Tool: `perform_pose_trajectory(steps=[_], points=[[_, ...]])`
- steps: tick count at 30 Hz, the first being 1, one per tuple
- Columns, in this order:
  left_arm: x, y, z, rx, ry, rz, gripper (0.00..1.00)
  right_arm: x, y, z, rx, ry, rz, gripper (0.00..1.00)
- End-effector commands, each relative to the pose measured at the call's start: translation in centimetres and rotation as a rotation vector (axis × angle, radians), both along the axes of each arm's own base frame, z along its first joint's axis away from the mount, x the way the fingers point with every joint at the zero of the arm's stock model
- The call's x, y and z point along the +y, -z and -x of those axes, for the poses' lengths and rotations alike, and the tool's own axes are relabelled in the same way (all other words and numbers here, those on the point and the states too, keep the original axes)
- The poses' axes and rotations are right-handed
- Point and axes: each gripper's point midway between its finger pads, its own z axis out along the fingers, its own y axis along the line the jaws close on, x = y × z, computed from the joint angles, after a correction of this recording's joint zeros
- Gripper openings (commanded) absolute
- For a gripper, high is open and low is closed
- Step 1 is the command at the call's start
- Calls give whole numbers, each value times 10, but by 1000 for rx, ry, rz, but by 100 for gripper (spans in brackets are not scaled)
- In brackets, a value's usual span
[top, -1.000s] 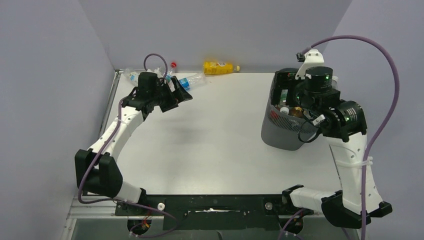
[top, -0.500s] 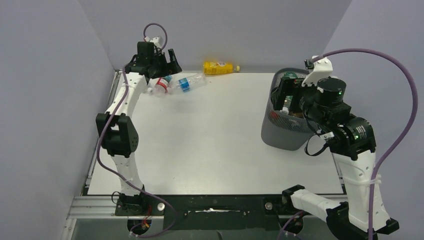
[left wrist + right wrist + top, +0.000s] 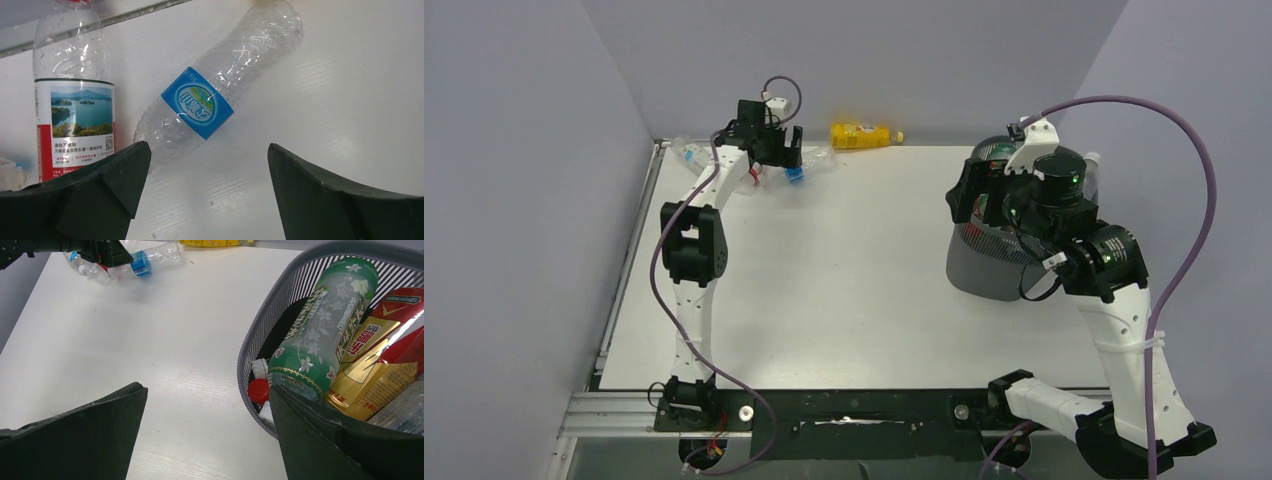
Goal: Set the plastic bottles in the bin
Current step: Pick up the plastic bottle at the center of the board.
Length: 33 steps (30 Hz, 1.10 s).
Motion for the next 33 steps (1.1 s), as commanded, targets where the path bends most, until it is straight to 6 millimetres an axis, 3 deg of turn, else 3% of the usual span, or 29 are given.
perform_pose_trajectory(steps=[1,9,18,26,29,33], points=[[-7,-34,-25,-196,79,-89,89,10,-14,-7,-56,-25,-48,98],[-24,9,-36,-215,90,-231,88,15,-11,-6,-44,-41,-69,98],[-30,55,-37,-148,112,-213,87,12,-11,3,-37,-33,-86,98],[-37,75,-3,-56,112,-186,66,16,-14,8,-40,-44,-132,100],[-35,75,6,-44,106,-177,60,18,-16,11,-39,-50,-151,100],[-34,60,16,-24,87,-154,40,18,-23,19,-48,-52,-181,98]])
